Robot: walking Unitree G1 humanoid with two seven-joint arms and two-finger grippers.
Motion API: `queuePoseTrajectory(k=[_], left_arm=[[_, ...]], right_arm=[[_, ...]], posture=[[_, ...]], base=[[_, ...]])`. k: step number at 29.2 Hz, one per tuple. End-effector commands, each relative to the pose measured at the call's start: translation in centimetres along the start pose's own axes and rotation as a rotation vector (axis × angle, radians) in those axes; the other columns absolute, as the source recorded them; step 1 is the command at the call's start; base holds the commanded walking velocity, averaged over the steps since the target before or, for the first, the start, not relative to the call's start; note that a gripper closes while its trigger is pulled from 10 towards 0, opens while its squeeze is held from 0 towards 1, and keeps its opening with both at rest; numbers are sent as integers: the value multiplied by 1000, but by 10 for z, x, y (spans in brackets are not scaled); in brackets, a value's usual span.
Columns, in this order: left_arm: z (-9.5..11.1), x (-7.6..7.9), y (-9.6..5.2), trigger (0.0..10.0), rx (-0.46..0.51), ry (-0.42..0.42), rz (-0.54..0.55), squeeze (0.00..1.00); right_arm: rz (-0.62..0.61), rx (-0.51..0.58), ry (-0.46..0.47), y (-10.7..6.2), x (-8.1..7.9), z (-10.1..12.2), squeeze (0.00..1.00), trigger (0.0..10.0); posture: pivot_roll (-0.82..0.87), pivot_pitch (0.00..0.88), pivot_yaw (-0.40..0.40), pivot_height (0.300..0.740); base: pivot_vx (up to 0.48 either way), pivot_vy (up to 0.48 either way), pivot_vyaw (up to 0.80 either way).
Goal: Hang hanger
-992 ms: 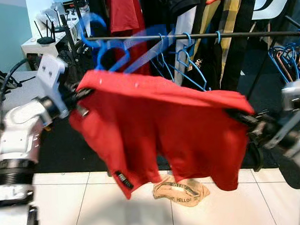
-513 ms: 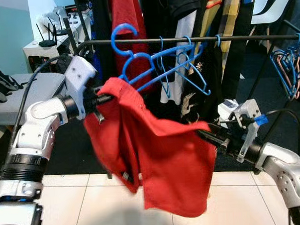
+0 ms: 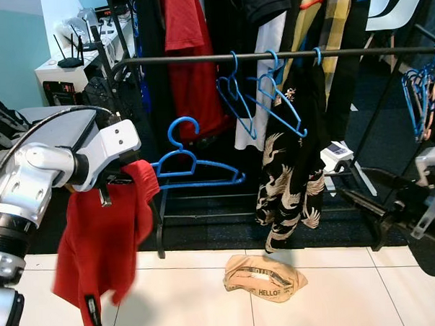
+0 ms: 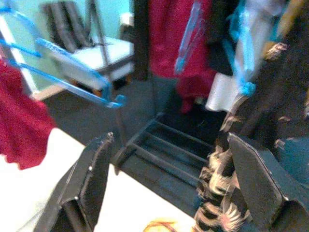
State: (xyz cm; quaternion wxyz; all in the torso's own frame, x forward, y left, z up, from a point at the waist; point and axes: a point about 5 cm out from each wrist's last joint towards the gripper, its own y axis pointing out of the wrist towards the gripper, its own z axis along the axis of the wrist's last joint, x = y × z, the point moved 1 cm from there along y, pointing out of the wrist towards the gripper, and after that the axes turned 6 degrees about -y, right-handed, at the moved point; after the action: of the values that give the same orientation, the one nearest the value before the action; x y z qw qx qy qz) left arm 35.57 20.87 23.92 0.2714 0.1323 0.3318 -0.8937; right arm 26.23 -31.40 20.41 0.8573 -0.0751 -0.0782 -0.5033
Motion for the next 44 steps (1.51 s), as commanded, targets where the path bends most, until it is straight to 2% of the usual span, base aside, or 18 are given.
queuePoseTrajectory(k=[1,3,5,6,7,12,13,16,18,26,27,29,31,39,40,41,42,44], left_arm=[[5,-1,-5,10000,-36,34,-39,0],[9,1,-3,10000,-42,50,-74,0],[20,11,0,10000,-51,137,-199,0],[20,11,0,10000,-51,137,-199,0],[23,17,0,10000,-60,187,-258,0],[26,25,2,10000,-78,263,-347,0],[29,26,5,10000,-83,283,-363,0],[29,26,5,10000,-83,283,-363,0],[41,28,12,10000,-55,298,-370,0],[47,30,15,10000,-31,301,-374,0],[53,33,17,10000,-8,303,-383,0],[53,33,17,10000,-8,303,-383,0],[68,38,20,10000,46,330,-410,0],[78,40,20,10000,78,366,-419,0],[81,41,20,10000,91,379,-421,0],[81,41,20,10000,91,379,-421,0],[83,42,19,10000,105,387,-428,0],[83,42,19,10000,105,387,-428,0]], right_arm=[[-36,45,-28,-11,12,12,1000,10000],[-48,71,-45,-18,18,21,1000,10000],[205,164,-39,-8,-9,43,976,10000],[205,164,-39,-8,-9,43,976,10000],[355,172,-36,2,-28,48,0,10000],[531,159,-41,30,-55,56,0,10000],[630,154,-45,43,-67,61,0,10000],[630,154,-45,43,-67,61,0,10000],[824,122,-53,64,-95,64,0,10000],[858,97,-63,76,-104,60,0,10000],[868,84,-64,87,-111,57,0,10000],[868,84,-64,87,-111,57,0,10000],[880,61,-45,104,-128,46,0,10000],[872,30,-35,113,-136,39,0,10000],[864,16,-37,115,-138,36,0,9059],[864,16,-37,115,-138,36,0,9059],[866,11,-42,115,-141,35,0,5647],[866,11,-42,115,-141,35,0,5647]], posture=[[-45,0,76,740],[-45,0,76,740],[-52,0,77,740],[-52,0,77,740],[-55,0,80,740],[-63,0,78,740],[-65,0,77,740],[-65,0,77,740],[-61,0,64,740],[-58,0,61,740],[-56,0,60,740],[-56,0,60,740],[-47,0,56,740],[-48,0,60,740],[-50,0,63,740],[-50,0,63,740],[-49,0,64,740],[-49,0,64,740]], base=[[0,0,0],[0,0,0],[0,0,0],[0,0,0],[0,0,0],[0,0,0],[0,0,0],[0,0,0],[0,0,0],[0,0,0],[0,0,0],[0,0,0],[0,0,0],[0,0,0],[0,0,0],[0,0,0],[0,0,0],[0,0,0]])
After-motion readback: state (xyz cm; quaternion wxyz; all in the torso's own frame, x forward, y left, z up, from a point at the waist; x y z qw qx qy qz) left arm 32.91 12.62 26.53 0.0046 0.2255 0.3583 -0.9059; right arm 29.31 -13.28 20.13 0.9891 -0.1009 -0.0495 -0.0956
